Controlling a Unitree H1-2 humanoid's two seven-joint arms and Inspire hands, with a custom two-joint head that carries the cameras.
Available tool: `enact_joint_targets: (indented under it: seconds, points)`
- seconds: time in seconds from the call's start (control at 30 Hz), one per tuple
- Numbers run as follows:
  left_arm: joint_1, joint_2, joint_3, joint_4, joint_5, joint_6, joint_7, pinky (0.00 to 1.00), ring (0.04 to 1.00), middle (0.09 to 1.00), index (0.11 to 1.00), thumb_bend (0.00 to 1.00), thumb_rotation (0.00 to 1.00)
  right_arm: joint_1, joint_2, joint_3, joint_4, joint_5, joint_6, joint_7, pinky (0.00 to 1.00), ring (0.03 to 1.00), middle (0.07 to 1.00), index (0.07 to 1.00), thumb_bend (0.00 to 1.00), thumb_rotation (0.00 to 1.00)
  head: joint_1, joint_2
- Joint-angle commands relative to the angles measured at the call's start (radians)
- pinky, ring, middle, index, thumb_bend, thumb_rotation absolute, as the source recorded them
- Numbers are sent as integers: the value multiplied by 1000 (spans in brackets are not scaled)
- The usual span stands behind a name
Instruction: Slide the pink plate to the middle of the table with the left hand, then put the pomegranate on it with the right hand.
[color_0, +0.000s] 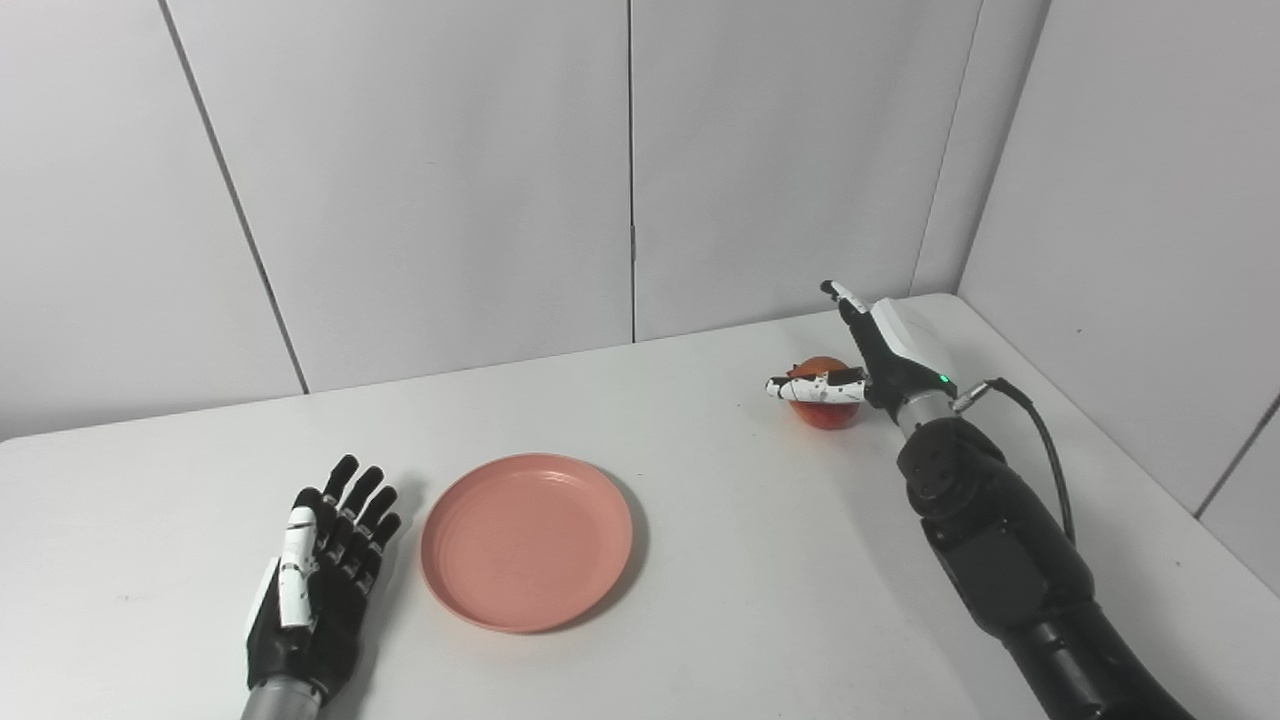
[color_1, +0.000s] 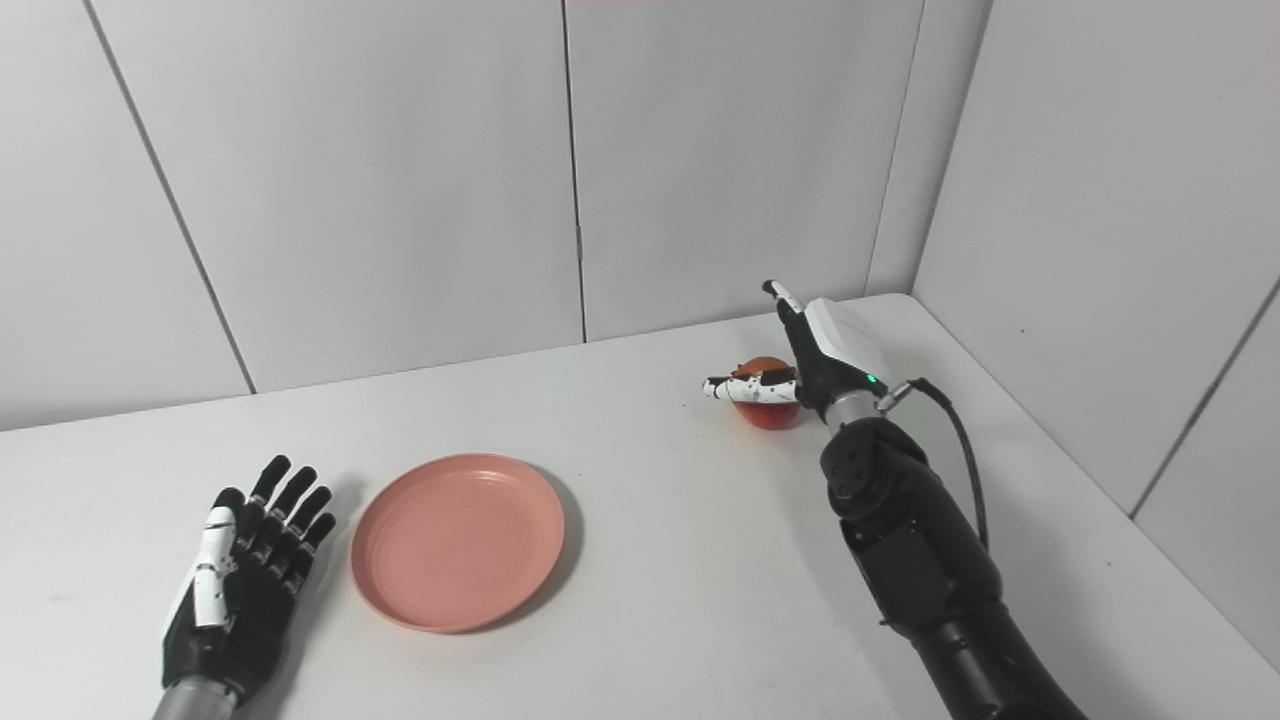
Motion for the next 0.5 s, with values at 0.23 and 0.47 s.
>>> enact_joint_targets:
  seconds: [0.23, 0.47]
  points:
    - [5, 9, 2, 6, 10, 18, 4, 974, 951, 956, 950, 389, 1000, -73, -35, 1, 35, 7, 49, 15, 762, 892, 939, 949, 1000, 497, 1, 2]
    - [5, 10, 2, 8, 8, 14, -4, 974, 953, 957, 948, 391, 1000, -85, -34, 11, 80, 16, 40, 14, 774, 896, 939, 946, 1000, 476, 2, 3]
